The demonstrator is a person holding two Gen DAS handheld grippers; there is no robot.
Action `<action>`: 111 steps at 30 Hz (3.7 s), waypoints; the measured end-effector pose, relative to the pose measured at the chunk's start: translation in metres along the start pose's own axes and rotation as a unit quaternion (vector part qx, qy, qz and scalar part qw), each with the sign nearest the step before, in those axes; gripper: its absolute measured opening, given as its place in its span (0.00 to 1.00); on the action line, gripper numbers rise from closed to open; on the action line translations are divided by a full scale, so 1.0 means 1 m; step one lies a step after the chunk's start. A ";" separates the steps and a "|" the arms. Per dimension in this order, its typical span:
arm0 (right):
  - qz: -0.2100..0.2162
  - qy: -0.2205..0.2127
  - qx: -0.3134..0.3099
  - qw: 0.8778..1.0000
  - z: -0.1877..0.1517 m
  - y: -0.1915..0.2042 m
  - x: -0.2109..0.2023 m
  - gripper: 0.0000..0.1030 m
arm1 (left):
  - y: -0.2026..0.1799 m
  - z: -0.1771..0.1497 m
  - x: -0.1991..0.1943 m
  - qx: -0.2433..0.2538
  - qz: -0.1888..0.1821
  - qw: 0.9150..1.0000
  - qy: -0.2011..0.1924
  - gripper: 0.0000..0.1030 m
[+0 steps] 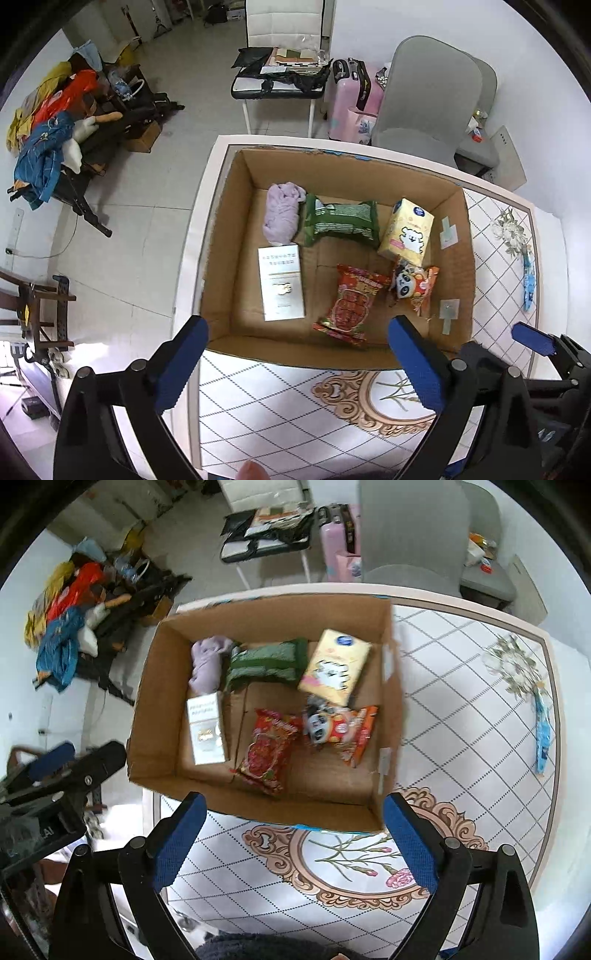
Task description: Organize soft objects
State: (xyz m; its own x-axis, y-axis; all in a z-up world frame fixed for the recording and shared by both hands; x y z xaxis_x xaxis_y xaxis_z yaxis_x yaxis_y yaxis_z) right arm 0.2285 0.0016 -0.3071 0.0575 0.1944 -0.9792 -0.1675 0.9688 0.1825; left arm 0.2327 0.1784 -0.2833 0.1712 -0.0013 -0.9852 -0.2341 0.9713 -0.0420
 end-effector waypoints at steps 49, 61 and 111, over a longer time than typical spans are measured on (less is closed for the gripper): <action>0.006 -0.040 0.159 0.986 0.022 -0.260 -0.009 0.14 | -0.135 -0.015 0.044 0.024 0.052 0.998 0.012 0.97; 0.099 -0.033 0.033 0.994 0.037 -0.026 -0.039 0.14 | 0.000 0.007 -0.007 -0.046 0.038 0.998 -0.014 0.97; -0.069 0.030 0.011 0.997 0.041 0.029 0.093 0.90 | 0.036 0.011 0.065 -0.019 0.003 0.999 0.051 0.97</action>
State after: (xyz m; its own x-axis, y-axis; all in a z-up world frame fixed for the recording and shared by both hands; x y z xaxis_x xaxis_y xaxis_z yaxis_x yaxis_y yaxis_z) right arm 0.2696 0.0539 -0.3891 0.0184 0.0504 -0.9986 -0.1395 0.9891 0.0474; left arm 0.2459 0.2157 -0.3471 0.0714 -0.0216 -0.9972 -0.2706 0.9618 -0.0403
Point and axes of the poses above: each gripper's, at about its wrist camera, not at the fingertips, and x roughly the way its jaws point, y to its left, z to its top, the point moved 9 cm from there along x, roughly the way its jaws point, and after that the axes turned 7 degrees about -x, right-handed, at the moved point
